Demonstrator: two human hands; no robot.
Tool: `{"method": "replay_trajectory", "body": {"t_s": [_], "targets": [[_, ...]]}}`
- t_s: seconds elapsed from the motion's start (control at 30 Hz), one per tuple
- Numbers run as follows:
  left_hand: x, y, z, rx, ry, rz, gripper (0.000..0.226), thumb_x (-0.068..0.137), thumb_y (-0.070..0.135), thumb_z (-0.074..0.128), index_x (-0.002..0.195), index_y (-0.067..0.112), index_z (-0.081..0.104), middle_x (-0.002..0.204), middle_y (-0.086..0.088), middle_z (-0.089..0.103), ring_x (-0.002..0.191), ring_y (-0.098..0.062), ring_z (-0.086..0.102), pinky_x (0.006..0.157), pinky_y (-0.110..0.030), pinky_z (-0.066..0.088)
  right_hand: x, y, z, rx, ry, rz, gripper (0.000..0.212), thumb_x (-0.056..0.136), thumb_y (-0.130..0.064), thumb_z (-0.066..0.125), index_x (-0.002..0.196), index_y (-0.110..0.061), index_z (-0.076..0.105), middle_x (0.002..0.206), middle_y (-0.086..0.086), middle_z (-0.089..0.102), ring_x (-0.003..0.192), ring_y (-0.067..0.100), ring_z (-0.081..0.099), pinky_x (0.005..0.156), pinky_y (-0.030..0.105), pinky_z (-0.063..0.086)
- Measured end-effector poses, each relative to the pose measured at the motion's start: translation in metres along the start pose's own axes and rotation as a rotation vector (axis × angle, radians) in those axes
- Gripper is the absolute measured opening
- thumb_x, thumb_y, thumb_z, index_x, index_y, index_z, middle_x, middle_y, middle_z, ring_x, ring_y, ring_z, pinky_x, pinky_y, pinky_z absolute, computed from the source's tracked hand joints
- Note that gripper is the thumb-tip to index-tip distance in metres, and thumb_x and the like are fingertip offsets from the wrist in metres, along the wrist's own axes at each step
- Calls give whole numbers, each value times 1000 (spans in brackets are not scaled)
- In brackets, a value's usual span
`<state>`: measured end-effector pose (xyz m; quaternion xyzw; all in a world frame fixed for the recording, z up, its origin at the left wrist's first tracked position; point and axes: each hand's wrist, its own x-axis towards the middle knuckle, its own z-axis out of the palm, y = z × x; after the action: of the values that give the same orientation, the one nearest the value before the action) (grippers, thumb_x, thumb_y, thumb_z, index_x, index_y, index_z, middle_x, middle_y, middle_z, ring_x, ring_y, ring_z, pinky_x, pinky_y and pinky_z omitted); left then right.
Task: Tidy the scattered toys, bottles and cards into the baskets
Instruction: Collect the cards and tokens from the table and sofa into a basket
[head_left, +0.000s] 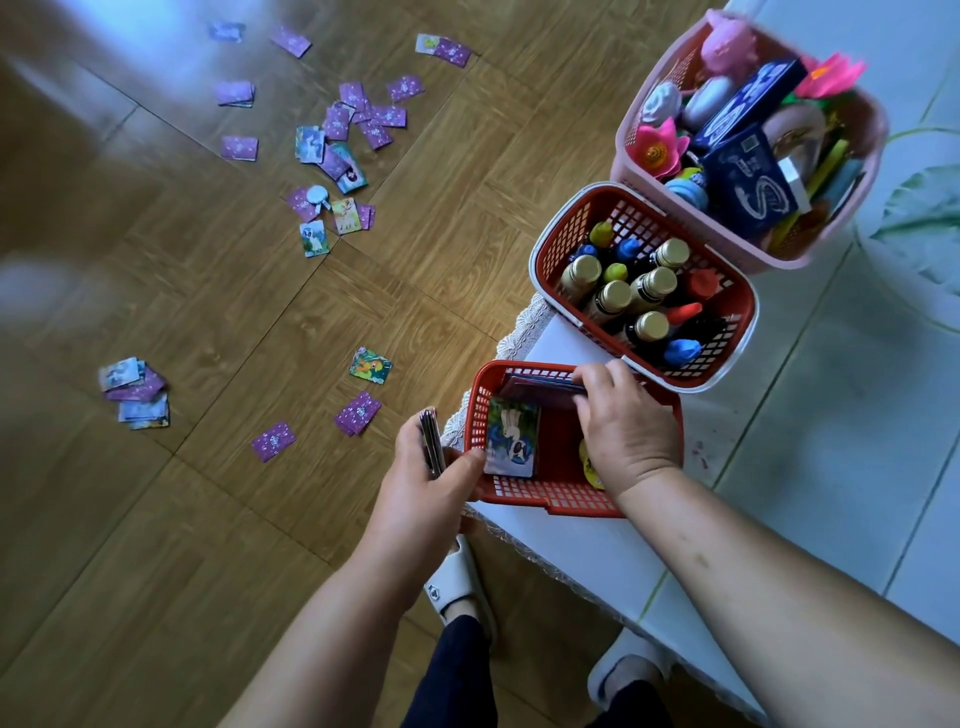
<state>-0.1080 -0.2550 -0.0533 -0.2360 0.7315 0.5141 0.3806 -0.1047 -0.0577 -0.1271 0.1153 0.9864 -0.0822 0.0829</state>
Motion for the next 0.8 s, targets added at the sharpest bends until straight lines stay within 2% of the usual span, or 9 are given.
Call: {"method": "replay_trajectory", "body": {"t_s": [0.1, 0.17, 0.2, 0.27, 0.33, 0.47, 0.6, 0.8], "targets": [[2, -2, 1, -22, -4, 24, 59, 94, 32, 62, 145, 31, 31, 85, 6, 69, 84, -25, 70, 75, -56, 58, 4, -5, -1, 62, -27, 59, 16, 91, -22, 62, 105, -13, 58, 102, 9, 58, 80, 33, 63, 53, 30, 33], [3, -4, 2, -37, -4, 47, 66, 94, 32, 63, 147, 37, 25, 92, 3, 69, 80, -21, 69, 74, -54, 59, 2, -6, -1, 112, -40, 74, 16, 94, -24, 57, 106, -14, 56, 106, 8, 56, 89, 32, 62, 58, 30, 36], [3, -4, 2, -50, -1, 61, 72, 92, 33, 64, 147, 44, 19, 103, -1, 67, 83, -20, 69, 75, -52, 59, 0, -7, -2, 140, -37, 79, 16, 93, -24, 59, 106, -14, 56, 106, 8, 56, 92, 31, 61, 61, 31, 38], [3, -3, 1, -57, 16, 90, 80, 89, 39, 67, 141, 63, 11, 128, -11, 58, 102, -25, 66, 82, -53, 58, -5, -7, -3, 165, -20, 80, 21, 90, -23, 63, 108, -13, 57, 109, 8, 55, 97, 29, 59, 67, 34, 45], [3, -2, 0, -58, 28, 107, 82, 88, 42, 68, 136, 71, 9, 139, -14, 50, 113, -30, 62, 90, -57, 54, -7, -4, -4, 139, -39, 107, 26, 90, -25, 64, 113, -15, 57, 112, 8, 54, 100, 28, 59, 67, 32, 45], [6, -4, 1, -41, 20, 123, 81, 89, 41, 67, 137, 70, 8, 139, -11, 50, 117, -31, 60, 91, -58, 53, -6, 4, -3, 68, -126, 174, 15, 96, -31, 53, 106, -21, 57, 111, 4, 51, 98, 27, 58, 61, 29, 35], [9, -8, 3, -41, 15, 133, 78, 89, 39, 66, 138, 68, 12, 137, -10, 52, 115, -30, 62, 90, -57, 54, -7, 6, -8, 81, -122, 180, 11, 96, -29, 52, 98, -21, 59, 107, 2, 54, 91, 26, 59, 59, 28, 33], [10, -9, 8, -49, -11, 149, 78, 91, 31, 65, 142, 61, 14, 124, 0, 60, 102, -20, 68, 91, -54, 54, 3, 0, -10, 116, -199, 181, 14, 97, -30, 50, 104, -22, 59, 110, 0, 60, 96, 26, 61, 64, 28, 36]]}}
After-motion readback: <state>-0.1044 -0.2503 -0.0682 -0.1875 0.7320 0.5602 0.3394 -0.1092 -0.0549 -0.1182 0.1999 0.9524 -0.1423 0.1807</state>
